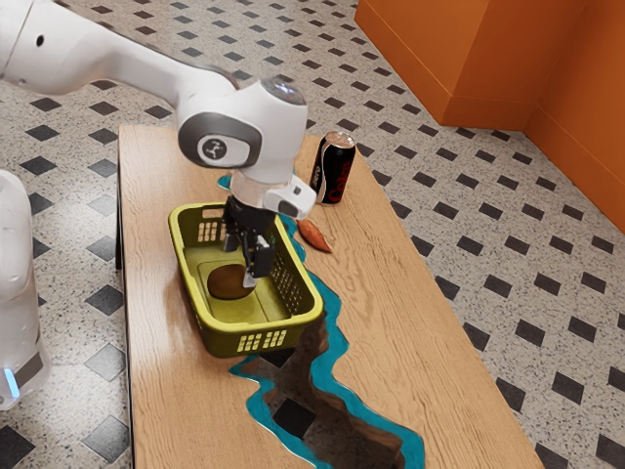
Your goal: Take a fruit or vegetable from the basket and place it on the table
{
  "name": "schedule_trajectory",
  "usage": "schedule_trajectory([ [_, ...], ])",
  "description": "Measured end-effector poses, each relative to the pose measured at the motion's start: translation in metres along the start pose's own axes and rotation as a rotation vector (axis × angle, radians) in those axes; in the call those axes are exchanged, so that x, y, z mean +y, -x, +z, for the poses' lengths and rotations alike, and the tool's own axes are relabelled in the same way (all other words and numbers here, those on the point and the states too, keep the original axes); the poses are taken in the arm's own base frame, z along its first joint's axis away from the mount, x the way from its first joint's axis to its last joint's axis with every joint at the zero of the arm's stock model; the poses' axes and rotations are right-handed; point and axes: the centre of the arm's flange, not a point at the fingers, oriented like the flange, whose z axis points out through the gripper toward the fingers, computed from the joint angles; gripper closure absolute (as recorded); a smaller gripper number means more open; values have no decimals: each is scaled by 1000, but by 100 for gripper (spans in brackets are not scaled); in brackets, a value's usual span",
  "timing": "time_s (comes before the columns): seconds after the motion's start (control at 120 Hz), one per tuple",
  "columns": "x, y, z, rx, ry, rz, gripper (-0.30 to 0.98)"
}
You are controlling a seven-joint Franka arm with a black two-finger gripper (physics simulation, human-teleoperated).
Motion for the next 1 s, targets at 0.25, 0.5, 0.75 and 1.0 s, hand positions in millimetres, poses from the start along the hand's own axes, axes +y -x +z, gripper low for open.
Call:
schedule_trajectory([
  [0.25, 3, 5, 10, 0, 1, 47, 0],
  [0.5, -1, 8, 28, -10, 7, 65, 0],
  [0.75, -2, 6, 35, -9, 9, 80, 8],
  [1.0, -1, 0, 45, -16, 13, 92, 10],
])
